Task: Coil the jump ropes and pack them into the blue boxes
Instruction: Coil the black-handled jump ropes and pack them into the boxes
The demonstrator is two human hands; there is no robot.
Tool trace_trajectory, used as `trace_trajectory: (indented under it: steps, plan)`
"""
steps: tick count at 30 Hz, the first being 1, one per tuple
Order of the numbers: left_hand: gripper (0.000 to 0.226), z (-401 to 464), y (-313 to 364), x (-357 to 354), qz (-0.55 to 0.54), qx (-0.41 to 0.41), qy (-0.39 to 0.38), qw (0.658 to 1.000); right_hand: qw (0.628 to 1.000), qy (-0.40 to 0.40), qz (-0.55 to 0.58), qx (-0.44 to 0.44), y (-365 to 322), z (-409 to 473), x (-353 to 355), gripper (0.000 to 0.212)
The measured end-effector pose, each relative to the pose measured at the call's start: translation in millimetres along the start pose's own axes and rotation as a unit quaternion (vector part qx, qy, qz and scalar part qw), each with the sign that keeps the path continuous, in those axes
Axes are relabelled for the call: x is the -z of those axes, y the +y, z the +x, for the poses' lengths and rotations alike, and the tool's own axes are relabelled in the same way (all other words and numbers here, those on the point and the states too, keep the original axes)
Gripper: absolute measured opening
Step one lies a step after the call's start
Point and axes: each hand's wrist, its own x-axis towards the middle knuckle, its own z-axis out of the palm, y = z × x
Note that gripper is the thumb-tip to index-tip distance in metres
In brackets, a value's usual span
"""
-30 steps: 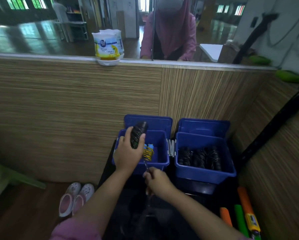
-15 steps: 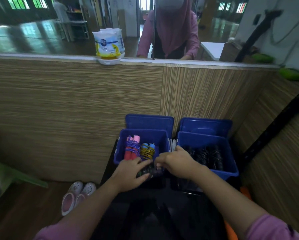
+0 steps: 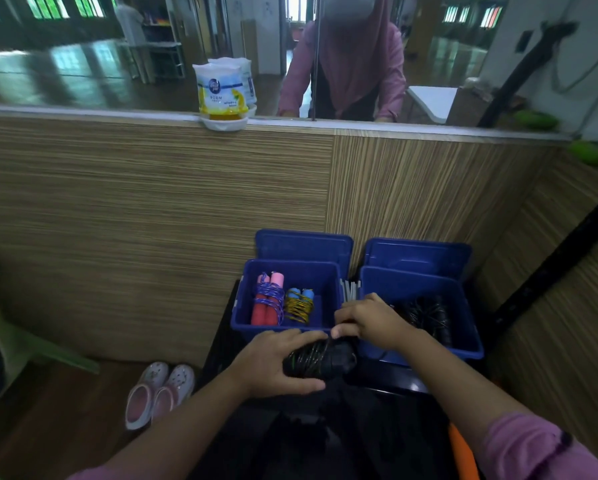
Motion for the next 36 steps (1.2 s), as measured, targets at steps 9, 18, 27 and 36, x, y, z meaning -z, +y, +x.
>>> trace_trajectory:
  steps: [9, 18, 27, 36]
  plan:
    - [0.035, 27, 5, 15, -0.204, 0.139, 0.216, 0.945, 0.878, 0.092, 0.443, -0.157, -29, -14, -32, 0.044]
    - [0.042, 36, -11, 2, -0.018, 0.302, 0.241, 0.922, 0.93, 0.069, 0.313, -0.18, -61, -1, -30, 0.02]
    - [0.057, 31, -53, 10, 0.047, 0.423, 0.249, 0.87, 0.915, 0.191, 0.323, -0.151, -70, -11, -47, 0.031]
    - [0.059, 14, -60, -5, 0.197, 0.39, 0.109, 0.893, 0.886, 0.165, 0.433, 0.006, -80, -17, -19, 0.024]
